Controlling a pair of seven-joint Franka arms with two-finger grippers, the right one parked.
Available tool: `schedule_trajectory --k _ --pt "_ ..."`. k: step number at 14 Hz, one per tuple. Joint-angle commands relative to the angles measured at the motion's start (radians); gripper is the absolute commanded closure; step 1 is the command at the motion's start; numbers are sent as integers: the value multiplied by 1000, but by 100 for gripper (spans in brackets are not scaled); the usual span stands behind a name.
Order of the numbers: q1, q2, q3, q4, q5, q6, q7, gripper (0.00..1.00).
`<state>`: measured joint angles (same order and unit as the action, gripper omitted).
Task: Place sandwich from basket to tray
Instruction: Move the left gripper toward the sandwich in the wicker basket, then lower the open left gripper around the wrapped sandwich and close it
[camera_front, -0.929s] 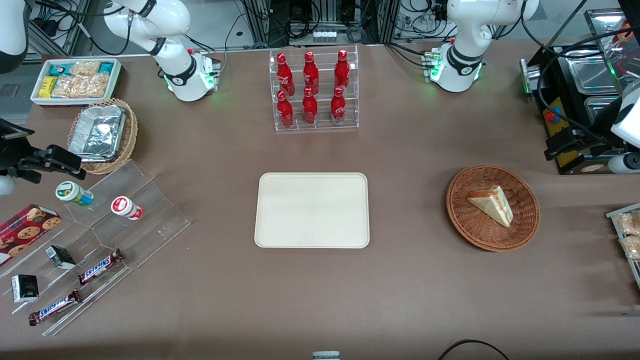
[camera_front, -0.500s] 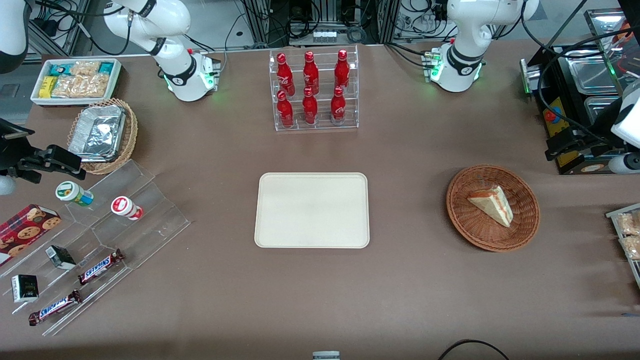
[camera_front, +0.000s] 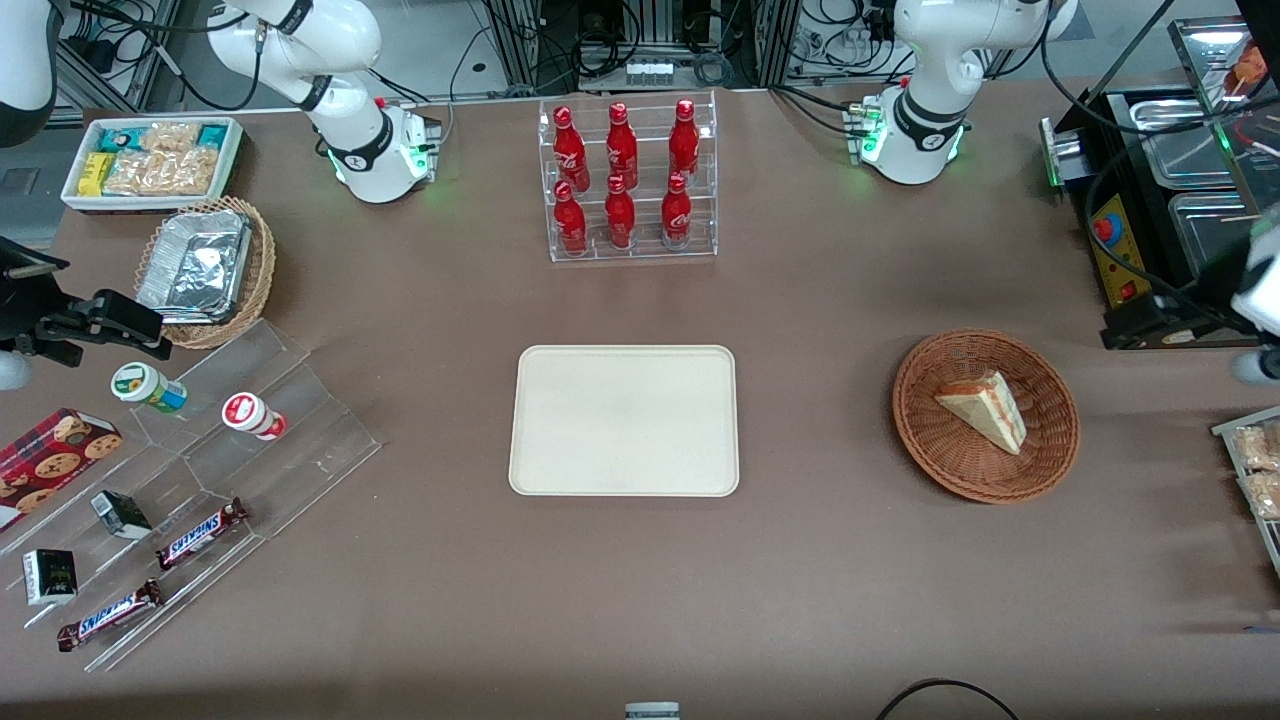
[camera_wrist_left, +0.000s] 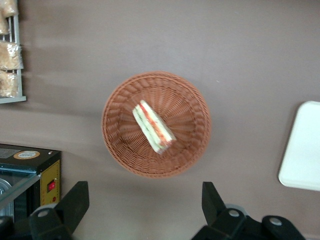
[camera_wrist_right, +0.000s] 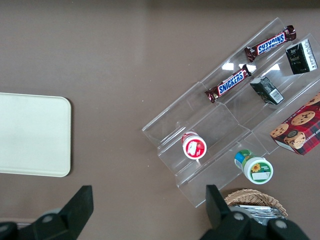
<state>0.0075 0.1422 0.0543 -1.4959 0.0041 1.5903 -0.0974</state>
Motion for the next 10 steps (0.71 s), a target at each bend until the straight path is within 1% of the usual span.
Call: schedule_trajectory --k 1,3,4,7,8,10 --pt "49 29 -10 -55 10 84 -36 0" --pt "48 49 -10 -131 39 179 -77 0" --pt "45 50 -10 -189 49 257 -126 0" --pt "37 63 -10 -334 51 445 -371 0" --pt "34 71 -10 -369 51 483 -437 0" --pt "40 101 -10 -392 51 514 -516 0"
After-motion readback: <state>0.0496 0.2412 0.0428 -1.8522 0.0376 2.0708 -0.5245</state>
